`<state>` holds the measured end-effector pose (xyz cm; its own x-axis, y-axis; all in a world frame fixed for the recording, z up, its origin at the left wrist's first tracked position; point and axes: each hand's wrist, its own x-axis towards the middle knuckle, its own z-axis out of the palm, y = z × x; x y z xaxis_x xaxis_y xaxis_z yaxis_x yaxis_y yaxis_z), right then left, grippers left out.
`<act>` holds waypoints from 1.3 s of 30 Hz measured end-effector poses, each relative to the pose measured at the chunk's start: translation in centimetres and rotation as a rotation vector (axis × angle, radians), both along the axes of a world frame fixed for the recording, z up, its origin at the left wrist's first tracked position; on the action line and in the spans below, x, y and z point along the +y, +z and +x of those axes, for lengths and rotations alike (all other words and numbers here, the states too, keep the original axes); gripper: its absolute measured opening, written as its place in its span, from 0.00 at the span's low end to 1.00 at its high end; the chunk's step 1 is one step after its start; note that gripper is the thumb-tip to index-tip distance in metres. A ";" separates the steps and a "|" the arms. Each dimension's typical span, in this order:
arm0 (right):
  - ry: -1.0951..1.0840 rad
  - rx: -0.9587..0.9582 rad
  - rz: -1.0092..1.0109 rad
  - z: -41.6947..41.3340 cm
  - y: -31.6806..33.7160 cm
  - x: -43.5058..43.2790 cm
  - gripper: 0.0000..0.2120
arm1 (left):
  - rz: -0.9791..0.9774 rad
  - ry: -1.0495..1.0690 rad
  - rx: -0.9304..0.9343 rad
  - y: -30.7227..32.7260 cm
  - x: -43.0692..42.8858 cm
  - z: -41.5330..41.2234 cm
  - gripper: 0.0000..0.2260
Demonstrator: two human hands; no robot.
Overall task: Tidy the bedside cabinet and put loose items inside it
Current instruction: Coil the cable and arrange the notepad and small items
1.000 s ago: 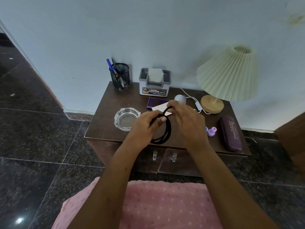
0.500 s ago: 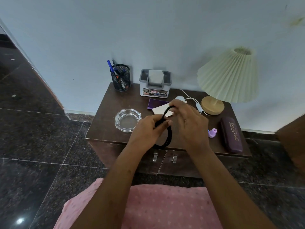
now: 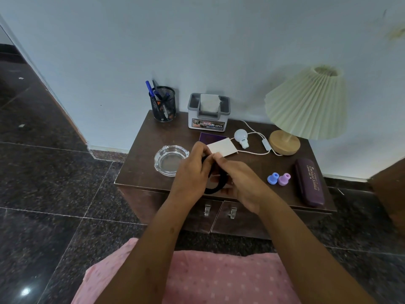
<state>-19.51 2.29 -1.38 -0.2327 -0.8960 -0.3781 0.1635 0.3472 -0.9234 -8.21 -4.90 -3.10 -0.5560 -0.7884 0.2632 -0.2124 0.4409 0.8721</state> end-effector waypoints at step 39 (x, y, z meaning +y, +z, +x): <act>-0.090 0.154 -0.201 -0.4 0.1 -0.1 0.07 | 0.362 0.076 -0.140 -1.5 -1.3 0.1 0.09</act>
